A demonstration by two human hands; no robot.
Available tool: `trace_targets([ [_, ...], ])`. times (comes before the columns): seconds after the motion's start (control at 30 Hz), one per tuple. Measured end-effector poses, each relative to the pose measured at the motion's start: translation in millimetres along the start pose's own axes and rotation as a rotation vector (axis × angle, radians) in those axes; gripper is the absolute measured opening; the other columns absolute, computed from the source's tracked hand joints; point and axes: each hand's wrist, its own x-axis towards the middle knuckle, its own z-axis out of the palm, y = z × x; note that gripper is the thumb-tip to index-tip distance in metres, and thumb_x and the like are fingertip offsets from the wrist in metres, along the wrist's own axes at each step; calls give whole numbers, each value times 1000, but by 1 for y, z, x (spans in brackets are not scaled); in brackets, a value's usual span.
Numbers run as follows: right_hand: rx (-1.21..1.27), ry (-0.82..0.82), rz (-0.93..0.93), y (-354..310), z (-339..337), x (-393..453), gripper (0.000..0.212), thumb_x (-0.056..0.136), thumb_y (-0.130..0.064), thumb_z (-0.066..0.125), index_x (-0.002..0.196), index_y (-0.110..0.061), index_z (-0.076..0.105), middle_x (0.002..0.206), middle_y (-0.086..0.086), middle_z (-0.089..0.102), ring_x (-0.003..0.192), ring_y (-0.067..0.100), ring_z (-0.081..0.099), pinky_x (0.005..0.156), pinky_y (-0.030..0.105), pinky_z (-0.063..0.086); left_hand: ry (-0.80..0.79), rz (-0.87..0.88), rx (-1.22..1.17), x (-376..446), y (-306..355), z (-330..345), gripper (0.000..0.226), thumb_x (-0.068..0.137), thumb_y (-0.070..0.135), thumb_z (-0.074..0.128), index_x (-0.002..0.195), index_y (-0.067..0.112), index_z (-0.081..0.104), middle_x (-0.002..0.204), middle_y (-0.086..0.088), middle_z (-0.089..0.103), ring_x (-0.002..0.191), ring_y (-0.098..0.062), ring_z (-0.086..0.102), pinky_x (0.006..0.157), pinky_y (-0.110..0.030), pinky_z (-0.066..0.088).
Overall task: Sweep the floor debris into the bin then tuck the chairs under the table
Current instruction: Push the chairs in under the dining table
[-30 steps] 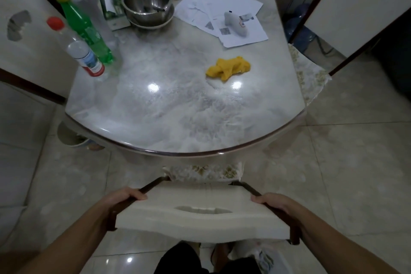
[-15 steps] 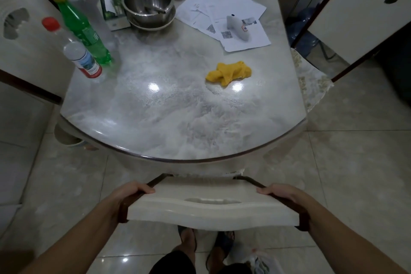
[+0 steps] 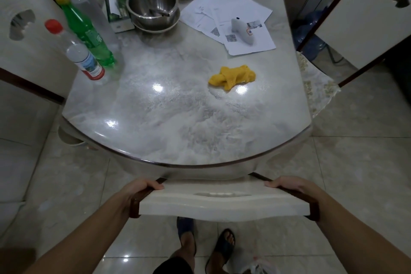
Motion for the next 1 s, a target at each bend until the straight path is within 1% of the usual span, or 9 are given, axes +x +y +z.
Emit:
trace_targets([
  [0.07, 9, -14, -1, 0, 4, 3, 27, 91, -28, 63, 89, -1, 60, 89, 18, 64, 78, 29, 61, 77, 39, 49, 4, 1, 16, -2, 4, -1, 11, 85, 5, 60, 87, -6, 61, 66, -17, 66, 45, -28, 64, 40, -28, 53],
  [0.27, 26, -52, 26, 0, 8, 8, 30, 91, -28, 63, 100, 0, 60, 94, 19, 65, 79, 30, 62, 79, 41, 50, 11, 12, 64, -2, 8, -10, 14, 82, 7, 62, 92, -4, 61, 70, -17, 66, 48, -26, 65, 42, -27, 53],
  [0.47, 15, -55, 9, -1, 6, 5, 28, 93, -27, 61, 102, -1, 59, 86, 17, 65, 71, 27, 63, 62, 35, 53, 30, 13, 101, 13, 4, -27, 76, 34, 14, 89, 105, 0, 66, 85, -16, 69, 65, -27, 67, 56, -31, 53],
  [0.6, -3, -54, 2, 3, 6, 7, 29, 94, -28, 60, 110, -3, 58, 87, 14, 64, 69, 24, 62, 57, 32, 53, -14, -12, 99, 26, 2, -36, 85, 33, 16, 90, 113, 0, 67, 96, -16, 68, 72, -28, 67, 59, -32, 51],
  [0.67, -1, -42, -5, 5, 6, 7, 34, 93, -27, 60, 118, -3, 58, 88, 14, 64, 70, 24, 62, 57, 31, 53, -26, -23, 110, 18, 3, -31, 81, 32, 18, 90, 109, 2, 68, 94, -15, 68, 73, -27, 66, 61, -32, 48],
  [0.73, -6, -24, -7, 6, 5, 9, 38, 92, -26, 63, 121, -2, 58, 88, 14, 66, 68, 24, 63, 58, 30, 53, -31, -19, 83, 8, 4, -25, 61, 46, 16, 83, 103, 2, 67, 84, -13, 69, 65, -25, 66, 57, -29, 49],
  [0.83, -60, -22, -6, 3, 4, 10, 30, 92, -28, 62, 107, -3, 61, 83, 12, 66, 61, 21, 65, 57, 28, 53, -18, 32, 48, -13, 5, -9, 31, 70, 11, 66, 99, 0, 64, 70, -11, 69, 52, -21, 66, 44, -22, 51],
  [0.9, -73, -25, -1, 0, 1, 13, 31, 91, -29, 63, 107, -3, 60, 85, 12, 66, 66, 22, 64, 62, 31, 52, -10, 42, 60, -20, 4, 0, 11, 84, 8, 58, 86, -2, 63, 57, -10, 66, 41, -17, 63, 35, -17, 46],
  [1.0, -63, -46, 8, -3, -2, 13, 26, 93, -28, 61, 99, -4, 61, 81, 11, 66, 65, 21, 63, 57, 29, 53, 47, 98, 29, -32, 6, 13, 22, 91, 5, 53, 71, 0, 60, 43, -7, 60, 29, -13, 56, 28, -13, 39],
])
